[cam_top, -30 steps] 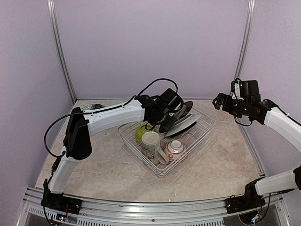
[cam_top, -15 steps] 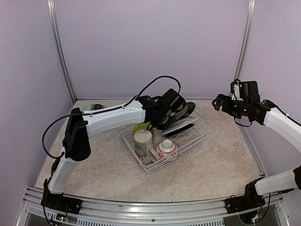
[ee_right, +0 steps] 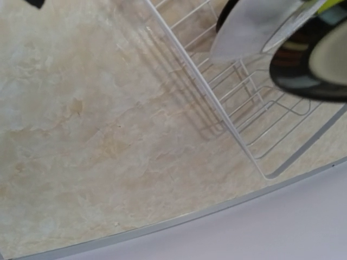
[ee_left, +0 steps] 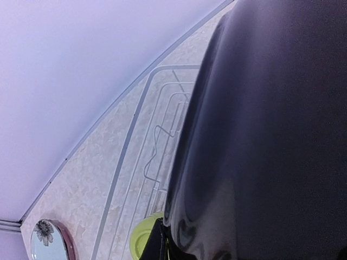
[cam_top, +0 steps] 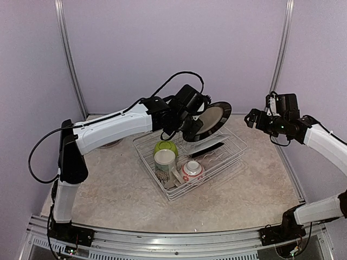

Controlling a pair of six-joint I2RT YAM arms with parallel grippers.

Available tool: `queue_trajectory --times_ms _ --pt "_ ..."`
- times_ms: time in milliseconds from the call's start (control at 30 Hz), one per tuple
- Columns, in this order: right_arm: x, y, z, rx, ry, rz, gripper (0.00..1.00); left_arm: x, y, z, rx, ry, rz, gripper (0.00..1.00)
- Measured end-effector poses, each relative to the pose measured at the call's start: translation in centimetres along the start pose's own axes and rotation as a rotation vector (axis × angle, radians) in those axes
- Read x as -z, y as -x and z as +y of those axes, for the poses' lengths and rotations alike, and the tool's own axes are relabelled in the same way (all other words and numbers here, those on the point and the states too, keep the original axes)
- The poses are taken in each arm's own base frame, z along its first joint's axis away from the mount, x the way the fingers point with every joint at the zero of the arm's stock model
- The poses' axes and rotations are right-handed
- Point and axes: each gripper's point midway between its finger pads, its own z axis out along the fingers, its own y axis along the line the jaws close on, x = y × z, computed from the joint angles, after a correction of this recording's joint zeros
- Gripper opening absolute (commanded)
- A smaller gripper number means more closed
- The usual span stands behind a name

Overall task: Unload the mixed dishes from the dish rack
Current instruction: Grab the plate from the dish rack, then place the plate on the plate.

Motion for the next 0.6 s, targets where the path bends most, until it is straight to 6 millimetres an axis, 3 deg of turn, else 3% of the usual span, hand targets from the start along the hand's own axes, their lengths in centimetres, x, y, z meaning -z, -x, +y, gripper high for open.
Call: queue_trajectory --times_ms 200,433,600 --pt "0.0 0.0 0.0 0.0 0.001 0.0 1.0 1.5 0.5 -0.2 0.139 -0.112 0.0 0.0" --pt "0.0 0.0 0.0 0.0 0.002 0.0 1.0 1.4 -1.5 4.8 0.417 -0.227 0.078 0.0" --pt "0.0 0.1 0.1 0.0 0.006 -0.002 1.0 1.8 -4.3 8.9 0.61 -0.279 0.131 0.0"
